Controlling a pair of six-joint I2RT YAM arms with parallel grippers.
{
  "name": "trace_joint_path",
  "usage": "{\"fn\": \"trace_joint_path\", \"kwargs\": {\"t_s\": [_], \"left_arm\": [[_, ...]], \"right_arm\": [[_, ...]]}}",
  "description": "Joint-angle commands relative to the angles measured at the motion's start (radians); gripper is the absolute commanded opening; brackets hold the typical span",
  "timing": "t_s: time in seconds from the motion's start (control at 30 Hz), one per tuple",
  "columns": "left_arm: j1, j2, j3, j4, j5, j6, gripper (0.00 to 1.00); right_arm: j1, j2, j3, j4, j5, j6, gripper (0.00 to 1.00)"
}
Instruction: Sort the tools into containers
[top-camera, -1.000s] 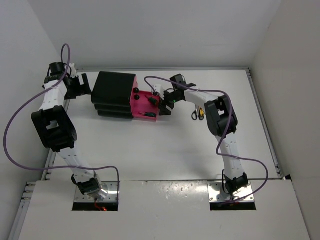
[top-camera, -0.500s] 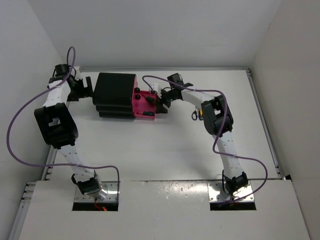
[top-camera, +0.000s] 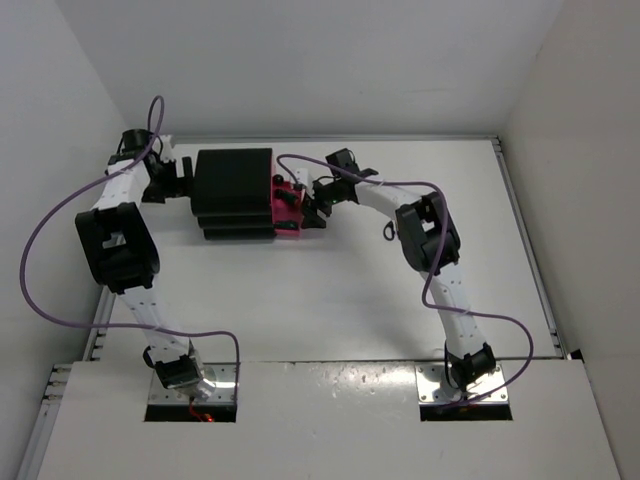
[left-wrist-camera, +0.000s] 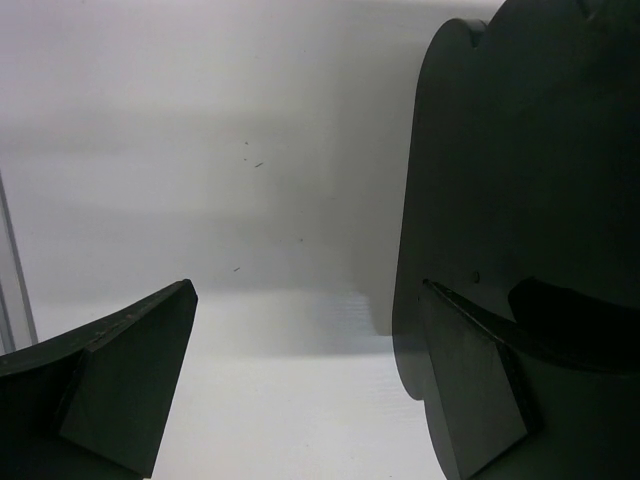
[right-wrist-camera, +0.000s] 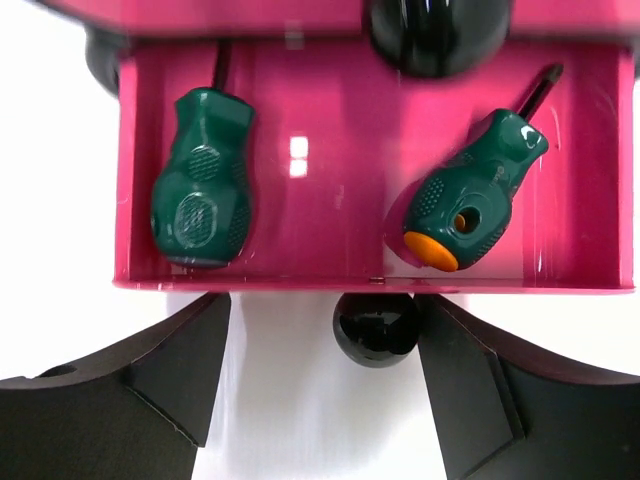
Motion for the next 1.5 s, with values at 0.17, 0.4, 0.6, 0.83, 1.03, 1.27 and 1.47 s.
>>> {"fn": "trace_joint_path", "kwargs": {"t_s": [0.17, 0.4, 0.6, 0.83, 1.03, 1.27, 1.47], "left_arm": [[-0.048, 0.037, 0.014, -0.016, 0.061, -0.003, 1.00], [-0.048, 0.070, 0.037, -0.016, 0.166, 0.039, 1.00], [-0.048, 0.129, 0.103, -0.058, 0.232, 0.072, 1.00], [-0.048, 0.177, 0.164, -0.093, 0.288, 0.072, 1.00], [-0.048, 0.186, 0.184, -0.093, 0.329, 0.060, 1.00], [-0.048, 0.163, 0.194, -0.073, 0.329, 0.014, 1.00], [-0.025, 0.107, 0.194, -0.042, 0.276, -0.036, 1.00]], "right_arm": [[0.041, 0.022, 0.033, 0.195, -0.201, 0.035, 0.74], [0.041, 0.073, 0.060, 0.290, -0.241, 0.035, 0.76], [0.041, 0.073, 0.051, 0.341, -0.273, 0.044, 0.78], [0.050, -0.001, -0.079, 0.480, -0.334, 0.208, 0.80], [0.050, -0.036, -0.183, 0.717, -0.353, 0.478, 0.90], [0.050, -0.067, -0.301, 1.011, -0.284, 0.771, 0.92], [-0.005, -0.137, -0.349, 0.893, -0.245, 0.656, 0.93]]}}
